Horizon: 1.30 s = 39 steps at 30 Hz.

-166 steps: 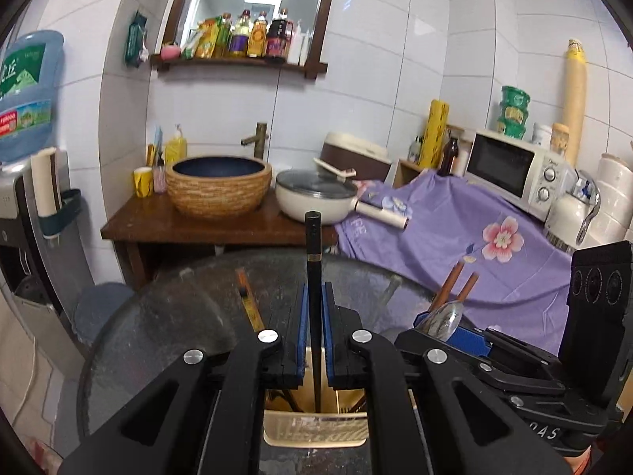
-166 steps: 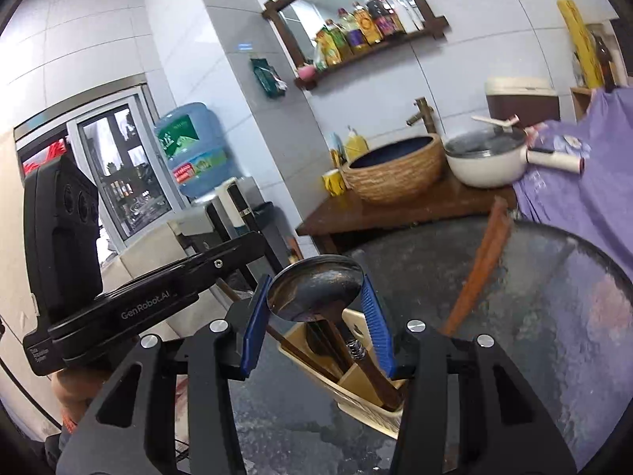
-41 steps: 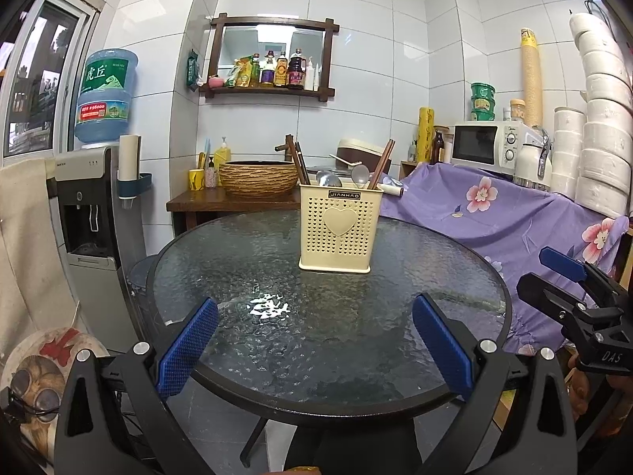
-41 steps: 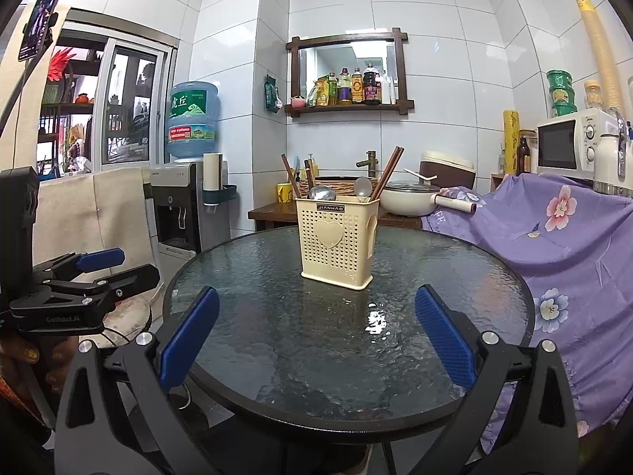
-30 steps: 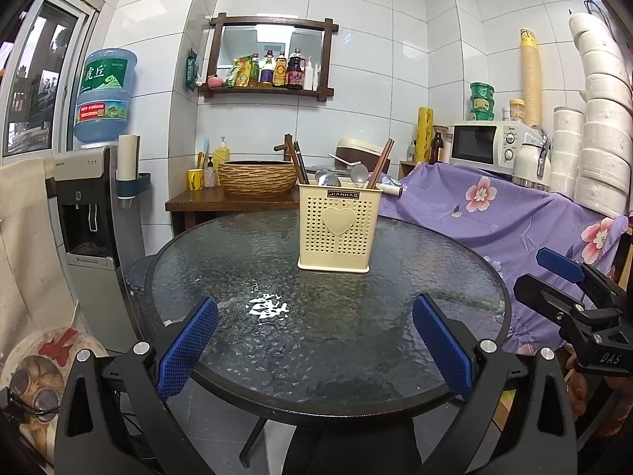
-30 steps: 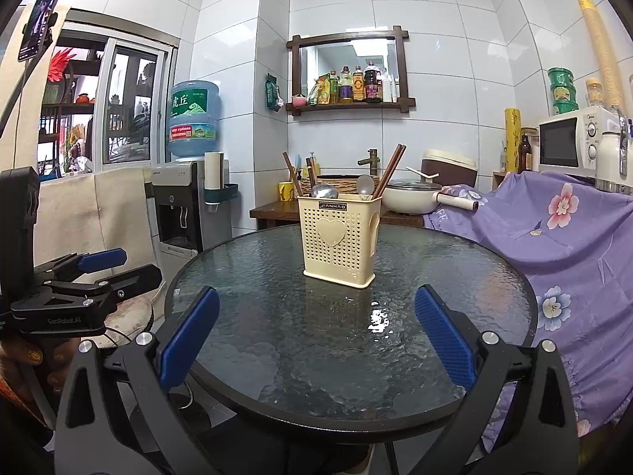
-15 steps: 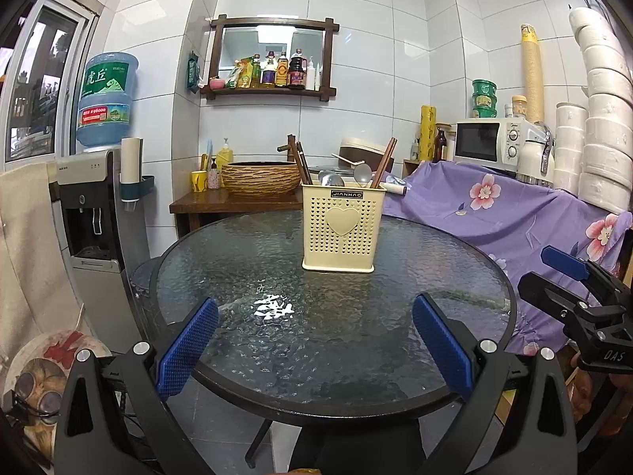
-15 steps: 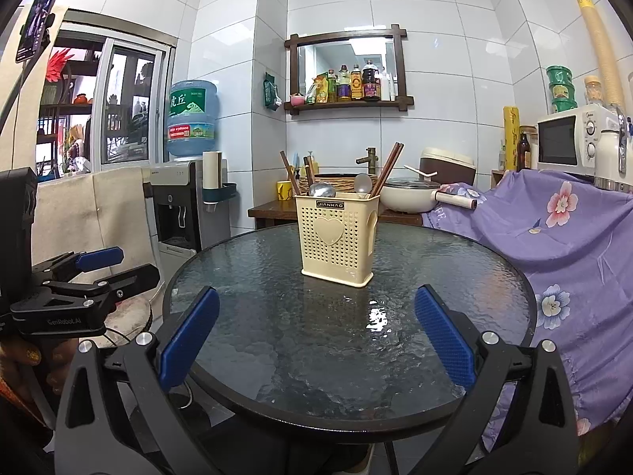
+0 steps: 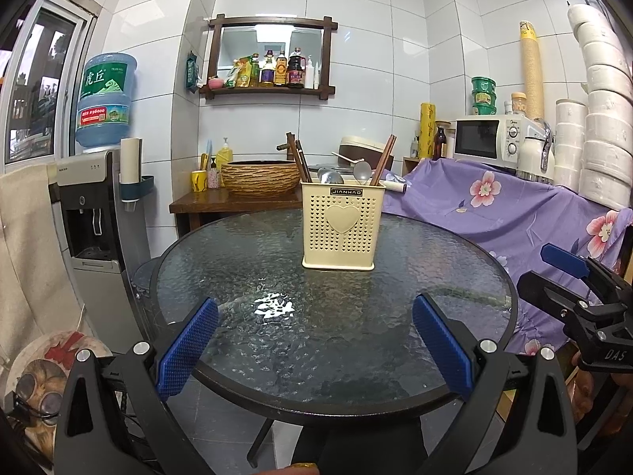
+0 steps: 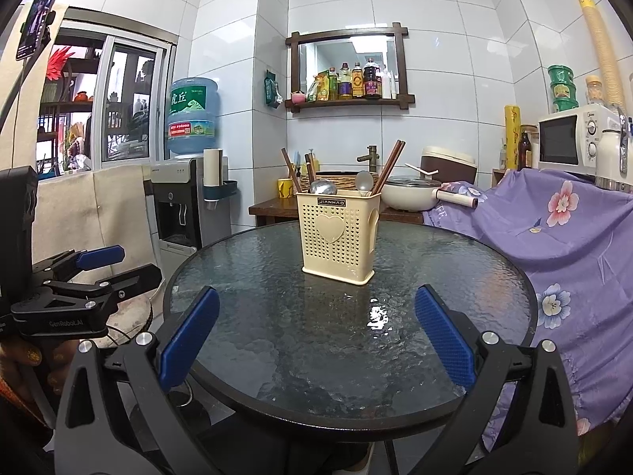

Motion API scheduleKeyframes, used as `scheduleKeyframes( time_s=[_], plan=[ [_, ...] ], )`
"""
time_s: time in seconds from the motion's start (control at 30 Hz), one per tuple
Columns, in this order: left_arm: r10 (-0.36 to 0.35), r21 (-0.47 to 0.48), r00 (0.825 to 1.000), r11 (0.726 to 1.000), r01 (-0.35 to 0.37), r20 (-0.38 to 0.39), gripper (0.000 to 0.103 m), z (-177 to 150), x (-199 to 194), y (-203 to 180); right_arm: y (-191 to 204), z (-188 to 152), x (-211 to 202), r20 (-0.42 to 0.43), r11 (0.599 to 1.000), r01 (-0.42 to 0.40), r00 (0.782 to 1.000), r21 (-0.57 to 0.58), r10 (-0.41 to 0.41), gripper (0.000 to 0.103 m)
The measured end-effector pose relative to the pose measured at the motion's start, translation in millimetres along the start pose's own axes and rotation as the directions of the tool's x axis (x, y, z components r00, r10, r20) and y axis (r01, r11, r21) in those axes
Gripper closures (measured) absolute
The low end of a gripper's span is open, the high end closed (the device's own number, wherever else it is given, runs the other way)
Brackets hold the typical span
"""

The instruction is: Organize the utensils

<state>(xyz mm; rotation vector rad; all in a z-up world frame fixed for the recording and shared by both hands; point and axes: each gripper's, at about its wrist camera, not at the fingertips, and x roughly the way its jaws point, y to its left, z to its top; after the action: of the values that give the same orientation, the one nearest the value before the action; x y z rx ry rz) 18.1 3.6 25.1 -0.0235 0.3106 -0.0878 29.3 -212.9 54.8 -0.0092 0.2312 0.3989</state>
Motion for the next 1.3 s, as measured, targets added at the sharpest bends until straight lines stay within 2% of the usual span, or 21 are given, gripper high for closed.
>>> scheduleKeyframes(
  time_s=[1.3],
  plan=[
    [0.003, 0.001, 1.0, 1.0, -0.003, 0.003, 0.006, 0.2, 0.3, 0.4, 3.4, -3.4, 2.2, -0.011, 1.0, -0.004, 1.0, -0.006, 0.004, 0.006]
  ],
)
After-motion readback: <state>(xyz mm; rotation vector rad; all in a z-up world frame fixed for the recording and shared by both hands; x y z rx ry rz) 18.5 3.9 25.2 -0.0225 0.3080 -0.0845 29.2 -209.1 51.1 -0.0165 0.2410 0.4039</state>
